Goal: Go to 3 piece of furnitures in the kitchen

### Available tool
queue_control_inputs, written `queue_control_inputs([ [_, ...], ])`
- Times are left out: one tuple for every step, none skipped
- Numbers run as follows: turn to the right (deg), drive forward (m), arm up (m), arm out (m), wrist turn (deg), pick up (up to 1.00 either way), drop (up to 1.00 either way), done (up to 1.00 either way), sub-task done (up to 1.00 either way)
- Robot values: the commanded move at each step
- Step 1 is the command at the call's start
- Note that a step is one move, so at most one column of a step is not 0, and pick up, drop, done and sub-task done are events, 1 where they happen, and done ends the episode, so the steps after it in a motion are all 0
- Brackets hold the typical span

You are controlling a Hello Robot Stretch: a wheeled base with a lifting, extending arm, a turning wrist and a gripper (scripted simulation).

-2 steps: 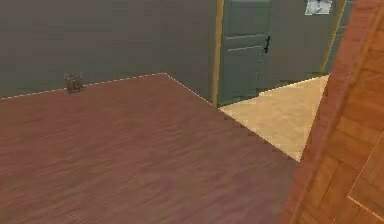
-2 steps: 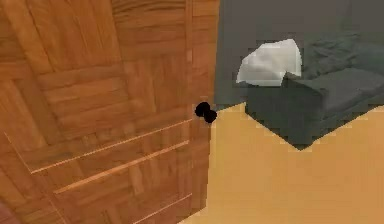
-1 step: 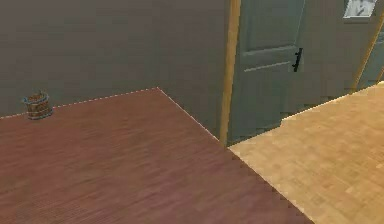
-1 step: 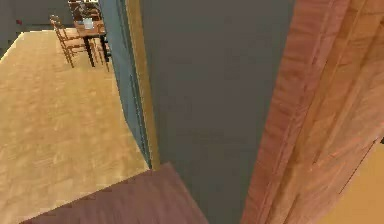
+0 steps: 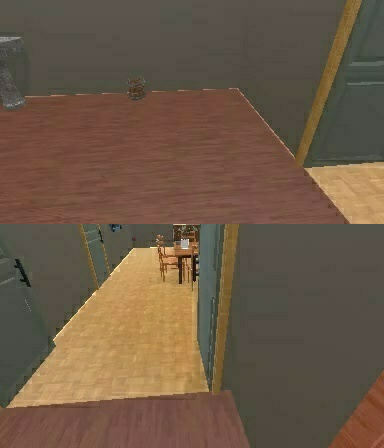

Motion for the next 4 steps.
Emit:
queue_control_inputs([
  [0.0, 0.10, 0.00, 0.00, 0.0, 0.00, 0.00, 0.00, 0.00],
  [45.0, 0.00, 0.00, 0.00, 0.0, 0.00, 0.00, 0.00, 0.00],
  [27.0, 0.00, 0.00, 0.00, 0.0, 0.00, 0.00, 0.00, 0.00],
  [0.0, 1.00, 0.00, 0.00, 0.0, 0.00, 0.00, 0.00, 0.00],
])
